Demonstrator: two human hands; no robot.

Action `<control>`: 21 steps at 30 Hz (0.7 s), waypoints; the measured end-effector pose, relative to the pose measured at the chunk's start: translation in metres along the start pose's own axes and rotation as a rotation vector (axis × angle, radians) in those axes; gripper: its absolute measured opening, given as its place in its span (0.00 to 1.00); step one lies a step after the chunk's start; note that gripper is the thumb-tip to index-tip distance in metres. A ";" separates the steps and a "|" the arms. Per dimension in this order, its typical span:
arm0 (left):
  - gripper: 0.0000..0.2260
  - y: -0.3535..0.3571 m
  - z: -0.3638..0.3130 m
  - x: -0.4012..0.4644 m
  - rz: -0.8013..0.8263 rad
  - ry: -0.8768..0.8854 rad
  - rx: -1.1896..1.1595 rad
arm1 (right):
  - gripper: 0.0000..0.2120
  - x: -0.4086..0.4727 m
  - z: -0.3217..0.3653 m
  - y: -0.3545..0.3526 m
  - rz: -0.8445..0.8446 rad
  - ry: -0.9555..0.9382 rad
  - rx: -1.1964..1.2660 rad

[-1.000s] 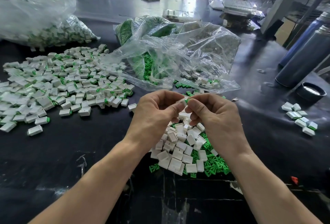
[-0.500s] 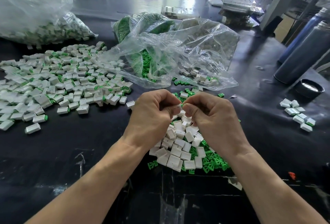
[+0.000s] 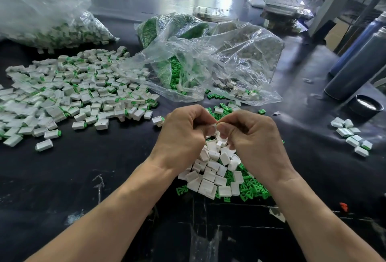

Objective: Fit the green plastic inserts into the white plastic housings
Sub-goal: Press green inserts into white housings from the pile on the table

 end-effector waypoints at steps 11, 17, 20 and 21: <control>0.03 0.011 -0.005 0.001 0.031 -0.113 -0.307 | 0.25 0.003 0.003 0.000 -0.091 0.180 0.340; 0.03 0.014 -0.015 -0.004 0.139 -0.069 -0.409 | 0.35 -0.002 0.000 0.017 -0.064 0.305 0.317; 0.03 0.015 -0.016 -0.006 0.152 -0.079 -0.395 | 0.30 -0.001 -0.003 0.019 -0.115 0.297 0.337; 0.03 0.016 -0.016 -0.006 0.154 -0.084 -0.377 | 0.28 -0.001 -0.004 0.019 -0.120 0.294 0.334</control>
Point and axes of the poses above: each hand's wrist, its own x-axis towards the middle knuckle, its own y-axis out of the palm, z = x × y, the point moved 1 cm from there along x, towards the middle knuckle, and after that the axes turned 12 degrees about x, right-handed, at the moved point
